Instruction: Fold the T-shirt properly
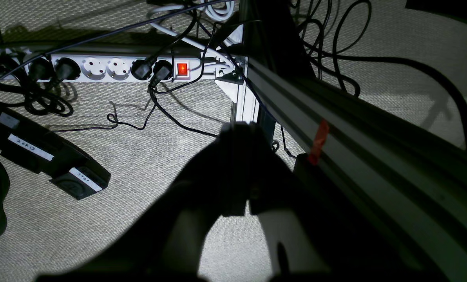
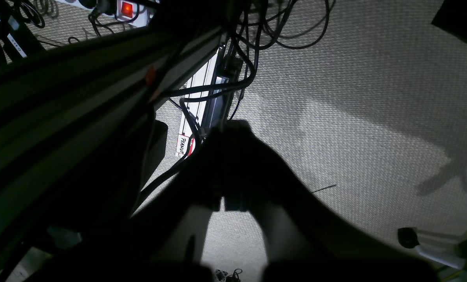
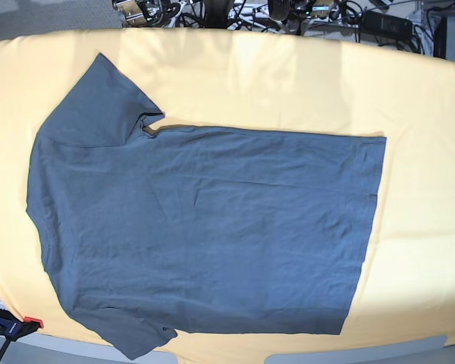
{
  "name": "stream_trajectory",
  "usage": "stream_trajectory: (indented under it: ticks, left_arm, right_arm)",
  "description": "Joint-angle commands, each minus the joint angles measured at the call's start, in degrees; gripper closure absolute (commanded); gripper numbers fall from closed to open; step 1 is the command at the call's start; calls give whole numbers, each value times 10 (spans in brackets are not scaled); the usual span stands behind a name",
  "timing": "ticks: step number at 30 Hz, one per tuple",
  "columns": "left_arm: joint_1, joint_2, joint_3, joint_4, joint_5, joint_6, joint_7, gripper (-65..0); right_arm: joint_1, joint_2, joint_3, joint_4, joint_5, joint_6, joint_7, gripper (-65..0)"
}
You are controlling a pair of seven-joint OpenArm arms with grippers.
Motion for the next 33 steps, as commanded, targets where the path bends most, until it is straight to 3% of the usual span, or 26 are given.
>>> stream_trajectory:
  ticks: [1, 31, 33]
  left_arm:
    - [0, 2, 1, 4, -3, -7, -4, 0]
    - [0, 2, 1, 12, -2, -7, -3, 0]
    - [2, 2, 1, 13, -2, -10, 12, 0]
  right_arm:
    - [1, 3, 1, 5, -1, 4, 0, 0]
    - [1, 3, 1, 6, -1, 4, 0, 0]
    - [1, 3, 1, 6, -1, 10, -18, 0]
